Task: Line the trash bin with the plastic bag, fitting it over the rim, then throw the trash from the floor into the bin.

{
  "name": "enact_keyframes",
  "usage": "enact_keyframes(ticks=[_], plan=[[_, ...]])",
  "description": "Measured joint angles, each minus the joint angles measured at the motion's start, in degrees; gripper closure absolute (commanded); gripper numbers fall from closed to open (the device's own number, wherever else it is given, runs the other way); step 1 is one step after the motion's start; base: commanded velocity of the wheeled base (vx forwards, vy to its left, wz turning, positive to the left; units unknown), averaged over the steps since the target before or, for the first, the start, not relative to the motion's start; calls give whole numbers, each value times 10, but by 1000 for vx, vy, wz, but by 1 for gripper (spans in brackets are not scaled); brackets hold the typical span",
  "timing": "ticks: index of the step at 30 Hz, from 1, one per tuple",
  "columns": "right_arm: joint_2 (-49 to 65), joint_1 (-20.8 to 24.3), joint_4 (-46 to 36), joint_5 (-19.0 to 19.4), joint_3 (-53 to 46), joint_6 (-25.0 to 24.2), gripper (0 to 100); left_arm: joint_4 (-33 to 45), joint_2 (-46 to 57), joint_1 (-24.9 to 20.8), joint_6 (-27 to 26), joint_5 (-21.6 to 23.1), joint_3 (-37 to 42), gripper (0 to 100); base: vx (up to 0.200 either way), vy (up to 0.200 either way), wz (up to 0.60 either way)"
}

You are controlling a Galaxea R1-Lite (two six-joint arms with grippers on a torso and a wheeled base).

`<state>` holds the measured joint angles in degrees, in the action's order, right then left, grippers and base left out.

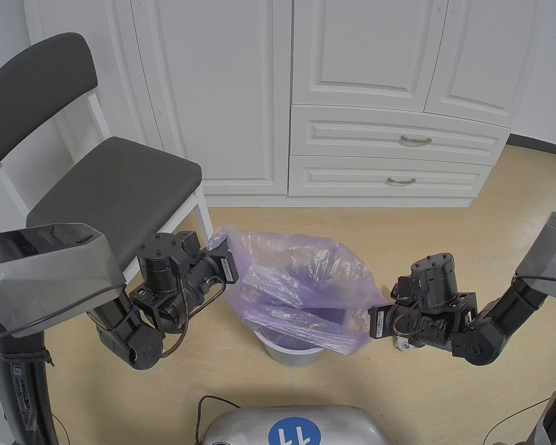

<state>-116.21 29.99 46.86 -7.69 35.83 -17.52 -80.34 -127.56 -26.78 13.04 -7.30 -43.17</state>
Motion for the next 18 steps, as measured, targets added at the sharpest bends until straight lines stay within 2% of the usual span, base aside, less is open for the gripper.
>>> enact_keyframes(ticks=[5,11,18], plan=[[-13,-13,-106,32,63,-74,100,37,-6,9,23,-2,-28,100,0,0,0],[-48,-27,-174,51,141,-142,100,62,-13,19,39,-7,-61,100,0,0,0],[-86,-32,-206,54,181,-159,100,76,-21,26,42,-8,-80,100,0,0,0]])
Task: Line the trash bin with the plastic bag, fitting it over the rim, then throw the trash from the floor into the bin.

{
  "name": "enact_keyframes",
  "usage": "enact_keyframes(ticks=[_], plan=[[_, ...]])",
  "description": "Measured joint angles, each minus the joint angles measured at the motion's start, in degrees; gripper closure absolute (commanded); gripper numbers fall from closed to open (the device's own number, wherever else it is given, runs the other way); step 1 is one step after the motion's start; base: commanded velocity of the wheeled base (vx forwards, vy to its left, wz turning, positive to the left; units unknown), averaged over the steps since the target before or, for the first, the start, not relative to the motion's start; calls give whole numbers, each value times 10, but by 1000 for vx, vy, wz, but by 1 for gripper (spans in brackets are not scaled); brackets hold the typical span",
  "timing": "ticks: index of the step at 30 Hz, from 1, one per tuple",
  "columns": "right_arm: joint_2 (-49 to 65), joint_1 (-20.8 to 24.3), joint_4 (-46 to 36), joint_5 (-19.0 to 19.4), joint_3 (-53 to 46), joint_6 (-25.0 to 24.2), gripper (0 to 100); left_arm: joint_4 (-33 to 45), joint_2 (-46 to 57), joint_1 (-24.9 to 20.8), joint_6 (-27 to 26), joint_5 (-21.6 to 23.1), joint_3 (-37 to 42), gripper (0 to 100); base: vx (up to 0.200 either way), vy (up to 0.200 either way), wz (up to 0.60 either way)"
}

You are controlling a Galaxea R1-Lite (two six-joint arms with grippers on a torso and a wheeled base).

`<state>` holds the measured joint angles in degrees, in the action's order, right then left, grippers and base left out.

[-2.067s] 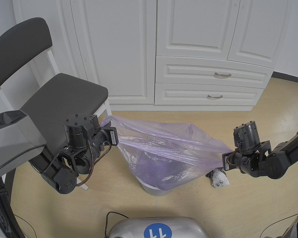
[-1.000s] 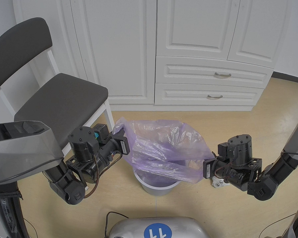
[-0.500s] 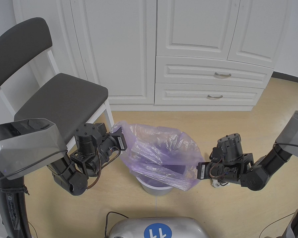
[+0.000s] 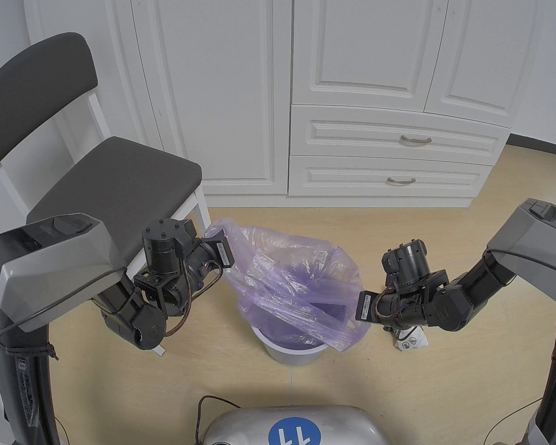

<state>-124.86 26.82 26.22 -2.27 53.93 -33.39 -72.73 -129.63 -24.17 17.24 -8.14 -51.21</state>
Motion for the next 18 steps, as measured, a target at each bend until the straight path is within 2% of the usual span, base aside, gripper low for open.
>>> enact_keyframes(ticks=[5,18], plan=[[-11,0,-50,-1,24,-11,100,3,-7,0,0,-1,-11,100,0,0,0],[-5,4,-60,-18,28,-6,100,39,-15,-6,0,-4,-55,100,0,0,0]])
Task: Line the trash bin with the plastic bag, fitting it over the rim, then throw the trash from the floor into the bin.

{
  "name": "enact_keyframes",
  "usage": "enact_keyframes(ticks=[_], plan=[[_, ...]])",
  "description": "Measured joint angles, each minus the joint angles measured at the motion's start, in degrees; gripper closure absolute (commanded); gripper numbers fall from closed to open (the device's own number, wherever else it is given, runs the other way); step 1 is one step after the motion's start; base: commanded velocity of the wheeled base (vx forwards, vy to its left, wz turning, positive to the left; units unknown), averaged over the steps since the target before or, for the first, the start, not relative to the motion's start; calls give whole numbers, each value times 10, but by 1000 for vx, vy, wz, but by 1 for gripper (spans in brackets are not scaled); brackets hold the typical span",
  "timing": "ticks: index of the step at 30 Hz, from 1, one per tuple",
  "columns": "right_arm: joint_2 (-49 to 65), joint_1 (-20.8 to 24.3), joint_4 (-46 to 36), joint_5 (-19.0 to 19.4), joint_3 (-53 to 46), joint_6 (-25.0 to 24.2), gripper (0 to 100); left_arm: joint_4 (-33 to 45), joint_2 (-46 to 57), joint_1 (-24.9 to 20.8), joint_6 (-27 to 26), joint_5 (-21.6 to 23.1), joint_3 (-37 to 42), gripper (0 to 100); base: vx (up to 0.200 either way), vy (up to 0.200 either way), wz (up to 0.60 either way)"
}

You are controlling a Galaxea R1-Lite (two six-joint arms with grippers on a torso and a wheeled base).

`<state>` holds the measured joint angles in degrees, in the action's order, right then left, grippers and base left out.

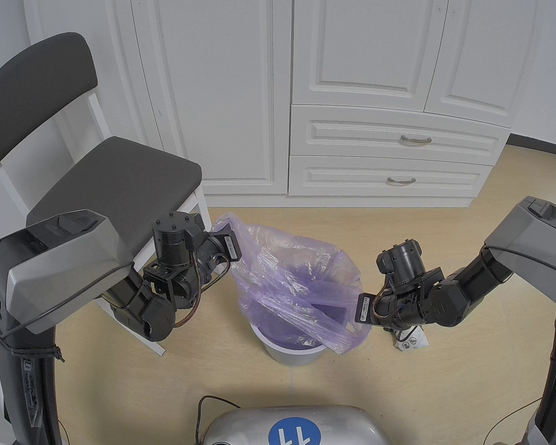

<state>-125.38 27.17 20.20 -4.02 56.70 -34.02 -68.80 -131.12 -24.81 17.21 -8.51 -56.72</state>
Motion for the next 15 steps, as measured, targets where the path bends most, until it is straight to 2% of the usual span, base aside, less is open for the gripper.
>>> enact_keyframes(ticks=[5,9,15], plan=[[6,-20,-15,-35,0,38,100,1,-4,-23,32,0,-6,100,0,0,0],[11,-32,-15,-40,-3,53,100,4,-15,-30,37,0,-20,100,0,0,0],[18,-43,-10,-41,-7,56,100,50,-31,-22,38,7,-42,100,0,0,0]])
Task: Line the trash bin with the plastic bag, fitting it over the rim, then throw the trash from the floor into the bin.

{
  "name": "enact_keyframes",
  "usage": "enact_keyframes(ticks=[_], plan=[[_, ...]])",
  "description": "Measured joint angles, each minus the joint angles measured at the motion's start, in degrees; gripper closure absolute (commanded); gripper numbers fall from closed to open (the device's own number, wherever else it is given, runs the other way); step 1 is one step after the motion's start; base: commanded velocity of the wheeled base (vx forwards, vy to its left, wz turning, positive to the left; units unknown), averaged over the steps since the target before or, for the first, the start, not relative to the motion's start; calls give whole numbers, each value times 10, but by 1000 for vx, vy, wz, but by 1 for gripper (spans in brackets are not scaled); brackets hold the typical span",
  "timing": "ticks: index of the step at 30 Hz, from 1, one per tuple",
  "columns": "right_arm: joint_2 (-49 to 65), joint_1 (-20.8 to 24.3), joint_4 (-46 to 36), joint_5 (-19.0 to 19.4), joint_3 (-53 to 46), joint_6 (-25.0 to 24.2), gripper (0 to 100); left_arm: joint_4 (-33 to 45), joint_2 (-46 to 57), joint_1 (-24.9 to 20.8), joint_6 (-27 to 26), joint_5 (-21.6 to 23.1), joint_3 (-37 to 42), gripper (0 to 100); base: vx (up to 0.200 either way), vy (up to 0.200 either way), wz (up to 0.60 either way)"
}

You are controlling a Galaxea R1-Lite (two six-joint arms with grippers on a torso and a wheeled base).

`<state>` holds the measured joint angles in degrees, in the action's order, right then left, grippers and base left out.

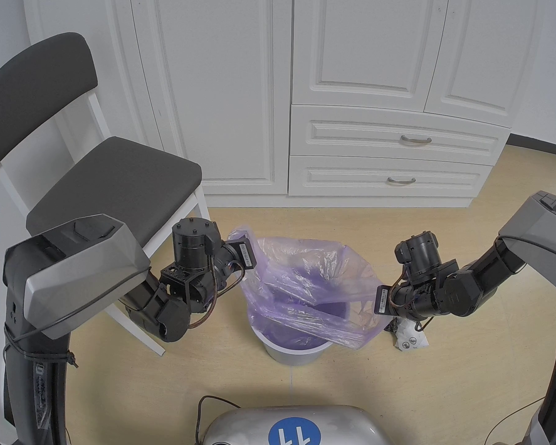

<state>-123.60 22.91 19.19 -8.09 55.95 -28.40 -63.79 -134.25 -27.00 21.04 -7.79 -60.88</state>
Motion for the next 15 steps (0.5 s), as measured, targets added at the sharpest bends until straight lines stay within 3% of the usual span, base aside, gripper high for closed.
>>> enact_keyframes(ticks=[15], plan=[[25,-9,53,8,-35,15,100,36,-62,24,5,78,-67,100,0,0,0]])
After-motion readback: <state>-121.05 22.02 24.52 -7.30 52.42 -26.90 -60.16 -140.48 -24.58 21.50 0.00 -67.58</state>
